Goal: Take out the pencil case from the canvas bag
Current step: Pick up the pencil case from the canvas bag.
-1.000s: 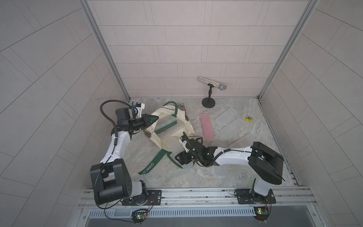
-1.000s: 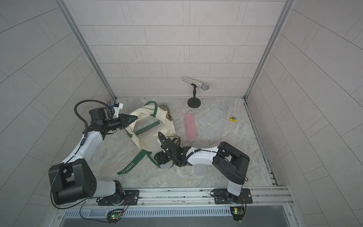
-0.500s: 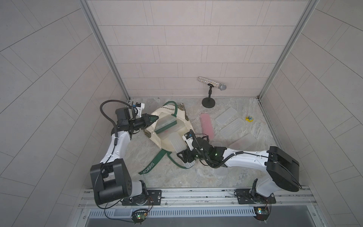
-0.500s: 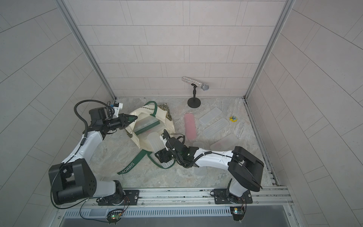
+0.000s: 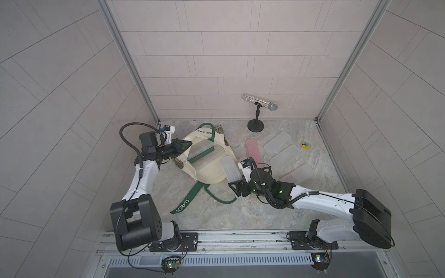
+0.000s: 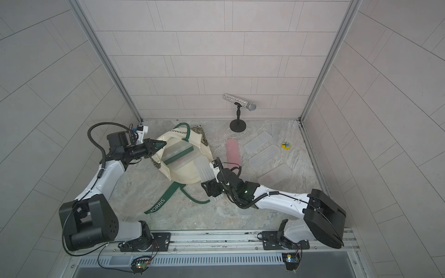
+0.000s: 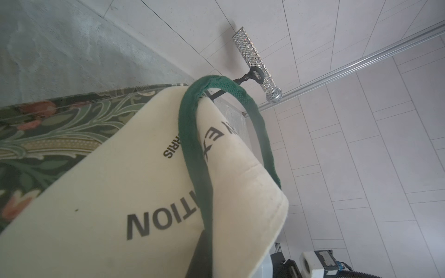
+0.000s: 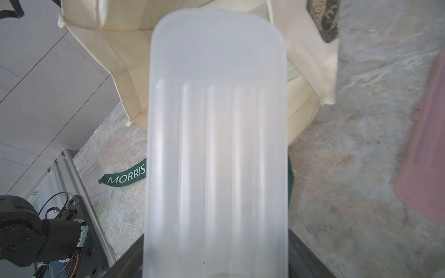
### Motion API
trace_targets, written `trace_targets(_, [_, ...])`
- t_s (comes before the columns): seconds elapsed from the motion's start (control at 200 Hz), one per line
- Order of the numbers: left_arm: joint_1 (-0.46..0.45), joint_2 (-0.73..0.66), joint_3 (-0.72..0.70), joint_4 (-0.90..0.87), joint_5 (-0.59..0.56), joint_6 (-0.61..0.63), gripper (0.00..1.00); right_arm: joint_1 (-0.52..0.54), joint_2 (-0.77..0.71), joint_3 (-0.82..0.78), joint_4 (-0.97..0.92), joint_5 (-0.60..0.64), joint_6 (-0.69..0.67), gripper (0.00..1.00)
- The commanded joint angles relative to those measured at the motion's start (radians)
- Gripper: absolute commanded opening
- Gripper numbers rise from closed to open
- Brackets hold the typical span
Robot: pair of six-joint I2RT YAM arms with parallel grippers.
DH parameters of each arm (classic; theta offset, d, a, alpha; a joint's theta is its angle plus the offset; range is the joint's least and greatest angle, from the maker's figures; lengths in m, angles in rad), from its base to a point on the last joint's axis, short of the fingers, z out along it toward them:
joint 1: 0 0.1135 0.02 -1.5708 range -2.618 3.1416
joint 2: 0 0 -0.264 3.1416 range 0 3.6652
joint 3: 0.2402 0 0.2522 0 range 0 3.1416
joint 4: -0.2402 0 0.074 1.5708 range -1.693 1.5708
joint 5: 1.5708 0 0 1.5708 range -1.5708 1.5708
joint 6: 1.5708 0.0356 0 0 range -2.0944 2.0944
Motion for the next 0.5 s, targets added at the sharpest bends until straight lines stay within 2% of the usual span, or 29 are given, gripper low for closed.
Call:
trace_targets(0.0, [0.01, -0.018, 0.057, -0.002, -0.025, 0.055, 0.0, -0.009, -0.048, -0.003, -0.045, 0.039, 0.004, 0.67])
trace_targets(0.305, [0.009, 0.012, 0.106, -0.068, -0.048, 0.076, 0.0, -0.049, -0.109, 0.0, -0.114, 0.092, 0.036, 0.67])
trace_targets(0.495, [0.012, 0.016, 0.143, -0.135, -0.07, 0.125, 0.0, -0.09, -0.091, 0.039, -0.153, 0.114, 0.061, 0.67])
